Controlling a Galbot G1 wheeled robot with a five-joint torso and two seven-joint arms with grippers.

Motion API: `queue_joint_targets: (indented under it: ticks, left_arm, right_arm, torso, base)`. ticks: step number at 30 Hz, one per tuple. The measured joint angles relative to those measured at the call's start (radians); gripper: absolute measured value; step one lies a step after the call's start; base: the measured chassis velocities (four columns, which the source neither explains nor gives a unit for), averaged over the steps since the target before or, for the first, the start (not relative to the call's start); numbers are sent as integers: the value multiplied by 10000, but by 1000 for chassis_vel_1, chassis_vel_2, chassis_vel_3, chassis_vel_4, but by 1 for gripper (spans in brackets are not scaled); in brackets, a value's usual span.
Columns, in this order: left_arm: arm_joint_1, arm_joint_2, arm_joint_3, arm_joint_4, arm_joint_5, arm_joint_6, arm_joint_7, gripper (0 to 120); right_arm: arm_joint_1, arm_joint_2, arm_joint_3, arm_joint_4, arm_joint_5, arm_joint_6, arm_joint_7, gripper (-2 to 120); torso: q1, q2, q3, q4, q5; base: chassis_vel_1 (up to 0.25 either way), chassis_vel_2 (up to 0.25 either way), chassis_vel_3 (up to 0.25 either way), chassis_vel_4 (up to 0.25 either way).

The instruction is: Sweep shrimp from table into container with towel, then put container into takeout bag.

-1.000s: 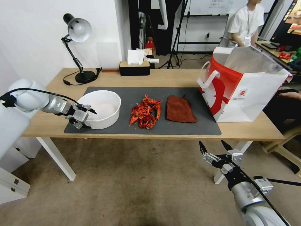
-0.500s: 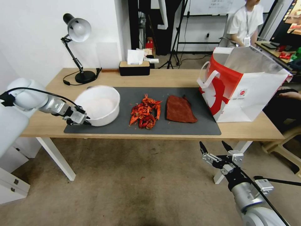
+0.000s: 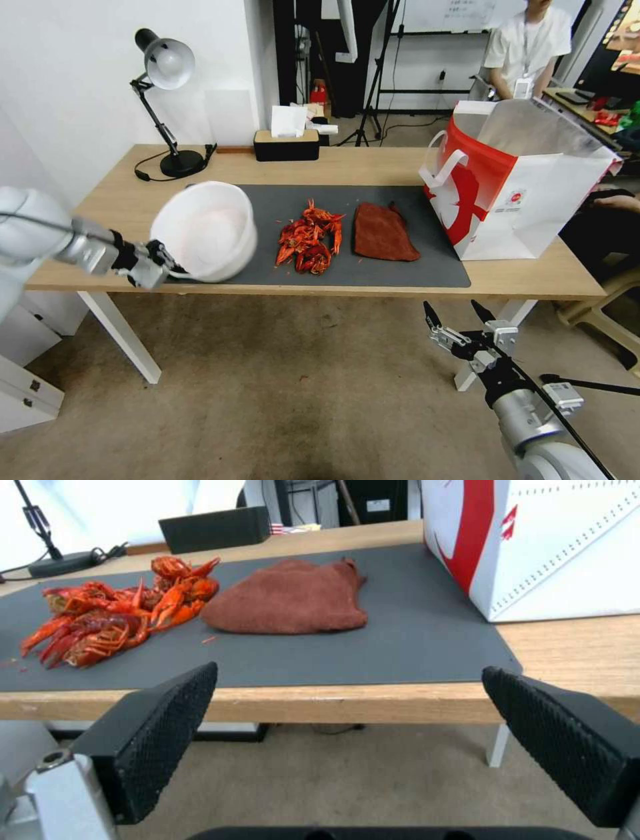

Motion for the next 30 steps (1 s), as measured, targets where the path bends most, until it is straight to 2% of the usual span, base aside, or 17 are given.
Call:
queue_joint_targets:
  ticks: [1,4,6,8,9,12,13,16,17,20,21,23,25,26,27,28,30]
  left_arm:
    - [0,0,0,0,0,0,0,0]
    - [223,-24,278,-1429,419,-538,-233,0]
    - [239,-60,382,-1654,537,-598,-210,0]
    - [500,-301,1059,-2810,1622,-672,277,0]
    - [500,-301,1059,-2810,1622,-672,277,0]
    - [819,-752,1934,-2951,3050,-874,518,0]
    - [819,-752,1934,-2951,3050,-874,518,0]
    - [1096,-1448,2736,-2236,4404,-1214,594,0]
    - [1096,-1448,2736,-2236,4404,-1214,594,0]
    - [1138,-1852,3594,-1262,5070,-1394,724,0]
    - [1138,-1852,3594,-1262,5070,-1394,724,0]
    - [1074,-2121,4084,-575,5402,-1442,746,0]
    - [1042,-2184,4167,-431,5425,-1450,753,0]
    - [781,-2483,4484,318,5541,-1475,795,0]
    - [446,-2794,4611,1081,5640,-1647,887,0]
    - [446,-2794,4611,1081,5640,-1647,887,0]
    - [20,-3130,4715,2068,5658,-1765,899,0]
  right_arm:
    - [0,0,0,0,0,0,0,100]
    - [-71,3,37,46,0,0,0,100]
    - [-89,7,45,62,0,0,-1,100]
    - [-180,36,67,158,0,0,-3,100]
    - [-180,36,67,158,0,0,-3,100]
    - [-249,52,91,235,0,0,-7,100]
    - [-249,52,91,235,0,0,-7,100]
    - [-288,84,98,324,-12,0,-7,100]
    - [-288,84,98,324,-12,0,-7,100]
    - [-311,133,98,364,-51,1,-6,100]
    - [-311,133,98,364,-51,1,-6,100]
    - [-317,171,94,396,-75,1,-6,100]
    - [-319,175,93,401,-78,0,-6,100]
    - [-331,196,90,435,-114,0,-6,100]
    - [-368,193,87,476,-159,0,-20,100]
    - [-368,193,87,476,-159,0,-20,100]
    - [-390,167,82,537,-218,0,-87,100]
  torso:
    - [0,0,0,0,0]
    - [0,0,0,-2,5]
    - [0,0,0,-2,4]
    - [0,0,0,-3,4]
    - [0,0,0,-3,4]
    - [0,1,0,0,0]
    - [0,1,0,0,0]
    - [0,-3,2,-3,0]
    - [0,-3,2,-3,0]
    - [0,-3,2,-2,-2]
    - [0,-3,2,-2,-2]
    - [0,-3,1,0,4]
    - [1,-2,1,1,3]
    - [0,-3,2,0,-2]
    - [1,-3,2,-1,2]
    - [1,-3,2,-1,2]
    - [2,-2,2,-3,-2]
  base:
    - [0,0,0,0]
    - [0,0,0,0]
    - [0,0,0,0]
    - [0,0,0,0]
    - [0,0,0,0]
    - [0,0,0,0]
    - [0,0,0,0]
    - [0,0,0,0]
    - [0,0,0,0]
    - [0,0,0,0]
    - [0,0,0,0]
    - [0,0,0,0]
    - [0,0,0,0]
    - [0,0,0,0]
    - [0,0,0,0]
    - [0,0,0,0]
    - [0,0,0,0]
